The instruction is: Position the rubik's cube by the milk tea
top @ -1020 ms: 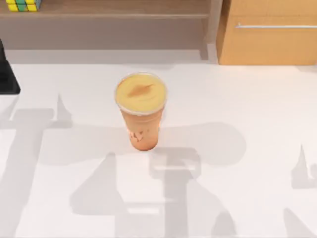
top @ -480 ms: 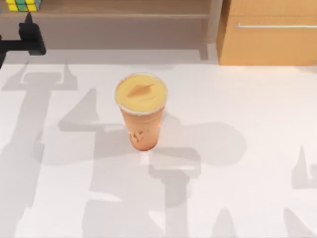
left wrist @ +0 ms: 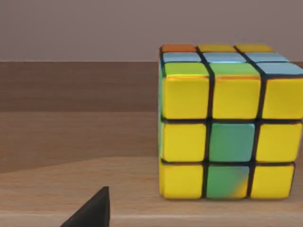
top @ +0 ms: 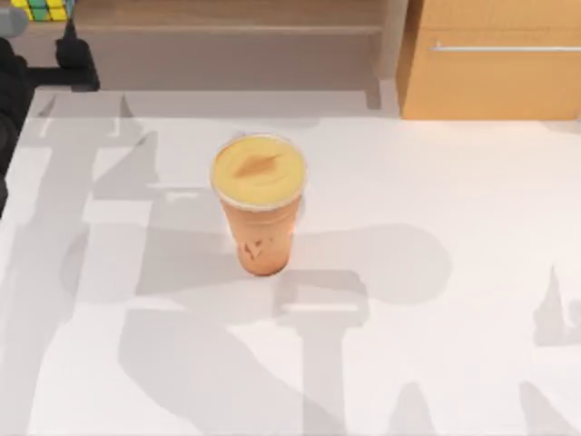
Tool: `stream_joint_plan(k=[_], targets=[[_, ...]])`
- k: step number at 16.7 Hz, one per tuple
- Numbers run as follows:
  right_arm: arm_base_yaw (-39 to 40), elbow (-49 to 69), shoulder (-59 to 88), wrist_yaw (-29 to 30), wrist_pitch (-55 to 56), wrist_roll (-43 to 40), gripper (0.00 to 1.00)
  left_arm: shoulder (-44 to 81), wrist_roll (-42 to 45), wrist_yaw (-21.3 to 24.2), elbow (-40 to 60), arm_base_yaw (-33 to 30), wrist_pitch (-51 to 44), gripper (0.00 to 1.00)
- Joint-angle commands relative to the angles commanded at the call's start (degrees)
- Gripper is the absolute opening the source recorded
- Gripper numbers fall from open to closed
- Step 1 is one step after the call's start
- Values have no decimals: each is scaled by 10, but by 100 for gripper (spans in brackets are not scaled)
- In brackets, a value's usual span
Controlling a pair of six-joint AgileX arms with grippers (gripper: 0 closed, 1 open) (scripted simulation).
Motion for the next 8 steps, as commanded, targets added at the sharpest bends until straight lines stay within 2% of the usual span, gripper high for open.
stream_joint_plan(k=[8], targets=[[0, 0, 0, 0, 0, 0, 100, -1, 0, -4, 23, -4, -25, 100]])
